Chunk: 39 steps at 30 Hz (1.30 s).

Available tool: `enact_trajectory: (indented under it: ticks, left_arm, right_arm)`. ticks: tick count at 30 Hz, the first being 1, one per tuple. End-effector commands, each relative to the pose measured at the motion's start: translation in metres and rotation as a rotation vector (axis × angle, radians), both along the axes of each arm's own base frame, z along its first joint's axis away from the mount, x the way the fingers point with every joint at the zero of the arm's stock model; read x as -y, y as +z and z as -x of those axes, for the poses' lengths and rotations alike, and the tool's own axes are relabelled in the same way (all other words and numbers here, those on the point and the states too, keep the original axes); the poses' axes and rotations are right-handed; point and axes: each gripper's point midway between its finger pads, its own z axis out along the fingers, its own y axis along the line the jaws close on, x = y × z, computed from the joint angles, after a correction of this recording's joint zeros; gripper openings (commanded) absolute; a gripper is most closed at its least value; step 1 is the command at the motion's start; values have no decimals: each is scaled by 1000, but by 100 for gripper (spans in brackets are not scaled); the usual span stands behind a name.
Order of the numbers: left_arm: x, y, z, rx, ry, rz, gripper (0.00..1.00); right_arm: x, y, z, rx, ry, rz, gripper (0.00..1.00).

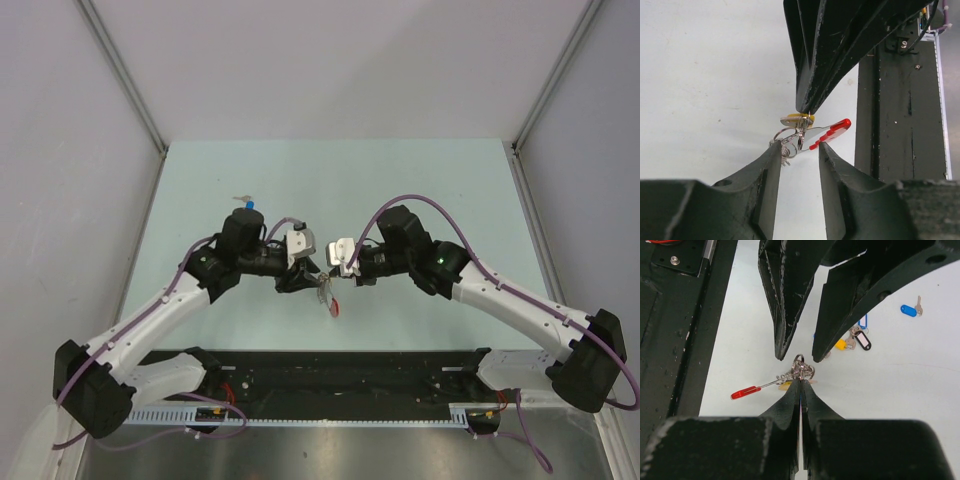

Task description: Put the keys on the keyring

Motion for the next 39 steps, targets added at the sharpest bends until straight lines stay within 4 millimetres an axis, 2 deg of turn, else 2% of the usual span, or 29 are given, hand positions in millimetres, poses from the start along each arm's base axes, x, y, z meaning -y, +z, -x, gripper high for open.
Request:
enact_trajectory:
  ticks: [1, 6, 14, 16, 17, 19, 24, 26, 27, 29, 30, 32, 33, 35, 39]
  left_arm:
    - [8, 17, 4, 32, -87, 45, 39]
    - [10, 18, 3, 22, -92, 46, 30]
    - [13, 17, 5, 7, -93, 46, 23]
    - [13, 15, 5, -1, -92, 39, 17]
    - [13, 14, 5, -3, -92, 35, 8]
    - [13, 14, 5, -3, -87, 34, 0]
    - [12, 21, 1, -18, -24, 57, 0]
    - [13, 32, -2, -14, 26, 105, 1]
    - [12, 30, 0, -28, 36, 119, 0]
    - [14, 49, 2, -9, 57, 210, 0]
    - [13, 44, 3, -22, 72, 224, 1]
    - [13, 64, 0, 11, 114, 310, 0]
    - [12, 61, 0, 20, 122, 319, 0]
    - [10, 74, -2, 21, 159, 379, 0]
    - [10, 80, -3, 25, 183, 442, 0]
  right_arm:
    - [-1, 17, 1, 41, 10, -46, 0]
    - [-2, 15, 1, 37, 9, -43, 0]
    - [-3, 15, 2, 32, 13, -40, 0]
    - [-2, 16, 1, 35, 13, -41, 0]
    - [-2, 15, 2, 32, 14, -39, 0]
    - [-1, 15, 1, 33, 8, -36, 0]
    - [0, 15, 1, 36, 2, -34, 0]
    - [2, 16, 1, 37, -4, -32, 0]
    - [2, 17, 1, 41, -6, -32, 0]
    - [4, 17, 0, 40, -15, -28, 0]
    - [6, 17, -1, 44, -23, -26, 0]
    - [7, 17, -1, 41, -29, -22, 0]
    - [7, 17, -1, 42, -29, -24, 0]
    - [6, 19, 0, 41, -24, -28, 0]
    - [6, 21, 3, 38, -22, -36, 0]
